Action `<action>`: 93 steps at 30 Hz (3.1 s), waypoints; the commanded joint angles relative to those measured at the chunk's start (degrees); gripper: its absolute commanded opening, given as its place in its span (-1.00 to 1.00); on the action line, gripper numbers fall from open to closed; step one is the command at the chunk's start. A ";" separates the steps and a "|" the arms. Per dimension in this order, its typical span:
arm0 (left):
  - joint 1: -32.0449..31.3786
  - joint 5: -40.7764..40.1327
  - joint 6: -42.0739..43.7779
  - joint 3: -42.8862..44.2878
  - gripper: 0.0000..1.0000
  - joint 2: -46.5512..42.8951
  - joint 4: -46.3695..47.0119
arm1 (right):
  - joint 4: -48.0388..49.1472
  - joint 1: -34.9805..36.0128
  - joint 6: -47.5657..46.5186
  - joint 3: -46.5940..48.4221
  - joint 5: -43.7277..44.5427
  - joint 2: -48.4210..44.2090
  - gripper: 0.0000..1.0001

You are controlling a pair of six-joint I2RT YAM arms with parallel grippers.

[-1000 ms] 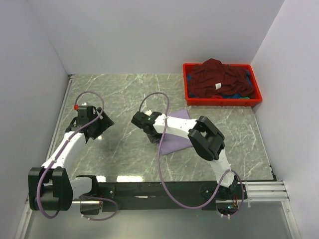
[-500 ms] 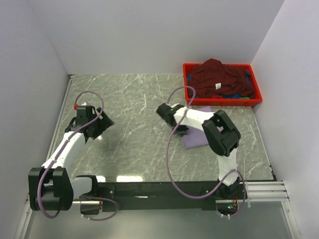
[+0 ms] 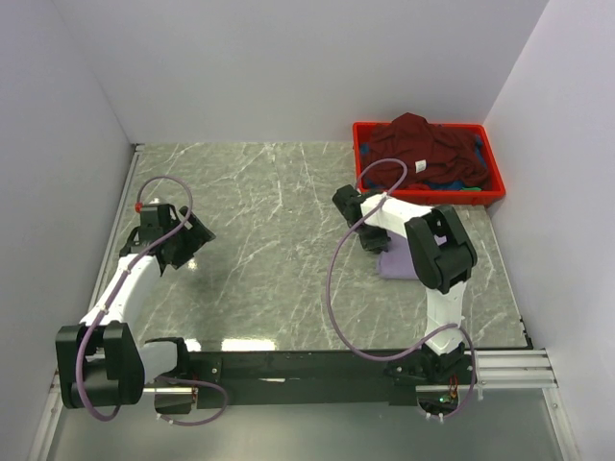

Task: Fold and stack the t-shirts
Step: Neatly place the folded tshirt to the corner, then reset both grippers

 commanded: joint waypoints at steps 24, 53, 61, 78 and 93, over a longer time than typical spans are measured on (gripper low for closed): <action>1.61 2.09 0.83 0.07 0.73 -3.31 2.07 | 18.14 -11.24 -26.28 -12.68 10.99 -7.85 -1.00; 1.78 2.09 0.65 -0.19 0.75 -3.40 2.42 | 12.27 -10.11 -22.17 -10.15 12.92 -12.50 -0.24; 1.79 -0.72 -0.58 2.88 0.81 -3.65 -0.91 | 2.68 -8.52 -9.96 -1.70 -0.59 -27.60 0.22; 1.70 -25.93 3.55 21.16 0.99 -26.76 -21.83 | 11.28 -8.52 -8.89 -14.34 -8.78 -85.34 0.73; 1.70 -38.34 0.74 12.56 0.99 -41.36 -22.90 | 15.07 -6.24 -11.08 -27.80 -9.31 -103.29 0.79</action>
